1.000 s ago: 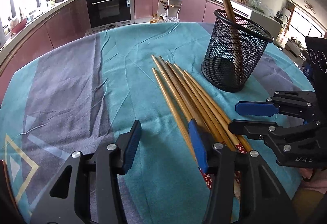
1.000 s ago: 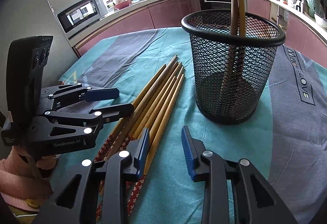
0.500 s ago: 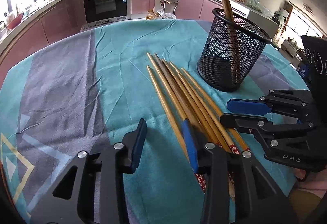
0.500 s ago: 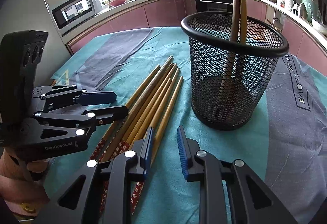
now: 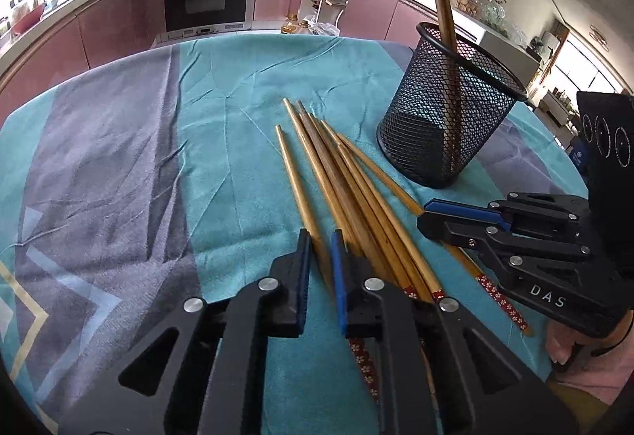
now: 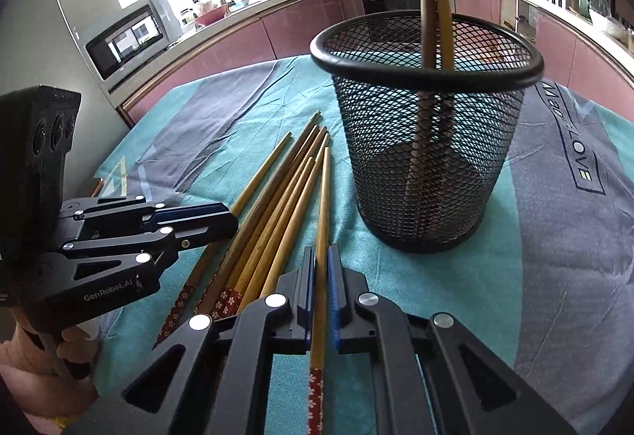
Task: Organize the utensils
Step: 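Grasp another chopstick with the right tool while the left tool grasps one too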
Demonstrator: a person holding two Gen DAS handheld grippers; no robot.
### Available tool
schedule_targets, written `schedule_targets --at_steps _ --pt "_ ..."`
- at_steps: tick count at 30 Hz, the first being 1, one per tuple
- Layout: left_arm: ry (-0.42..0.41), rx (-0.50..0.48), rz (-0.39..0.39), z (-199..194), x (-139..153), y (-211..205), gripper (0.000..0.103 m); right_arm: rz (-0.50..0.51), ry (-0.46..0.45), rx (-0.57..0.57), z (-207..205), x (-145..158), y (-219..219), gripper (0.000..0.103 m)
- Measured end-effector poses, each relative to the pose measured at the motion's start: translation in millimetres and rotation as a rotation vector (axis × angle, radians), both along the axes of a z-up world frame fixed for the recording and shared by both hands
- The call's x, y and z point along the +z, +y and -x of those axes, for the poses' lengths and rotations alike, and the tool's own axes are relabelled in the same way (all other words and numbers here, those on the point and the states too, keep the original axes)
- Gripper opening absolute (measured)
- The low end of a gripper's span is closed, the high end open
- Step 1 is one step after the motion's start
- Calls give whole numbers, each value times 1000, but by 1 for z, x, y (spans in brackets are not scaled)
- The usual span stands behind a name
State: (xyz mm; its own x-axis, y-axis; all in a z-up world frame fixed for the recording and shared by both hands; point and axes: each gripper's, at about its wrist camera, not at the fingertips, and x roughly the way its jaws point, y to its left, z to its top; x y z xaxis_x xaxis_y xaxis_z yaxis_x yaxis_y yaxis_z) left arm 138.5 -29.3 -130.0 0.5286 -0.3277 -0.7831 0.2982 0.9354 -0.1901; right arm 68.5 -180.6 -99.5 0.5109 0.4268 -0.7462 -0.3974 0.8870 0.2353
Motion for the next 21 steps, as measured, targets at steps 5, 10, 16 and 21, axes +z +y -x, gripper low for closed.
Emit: schedule_targets --at_steps 5,10,16,21 --pt "-9 30 19 3 3 6 7 -26 -9 -9 3 5 -7 6" --pt "-29 25 57 10 13 12 7 -60 -31 28 10 15 -8 6" --pt "-28 -23 44 18 11 7 7 -52 -17 79 11 15 0 6" --pt "-7 -51 16 19 4 6 8 -23 5 89 9 8 4 6"
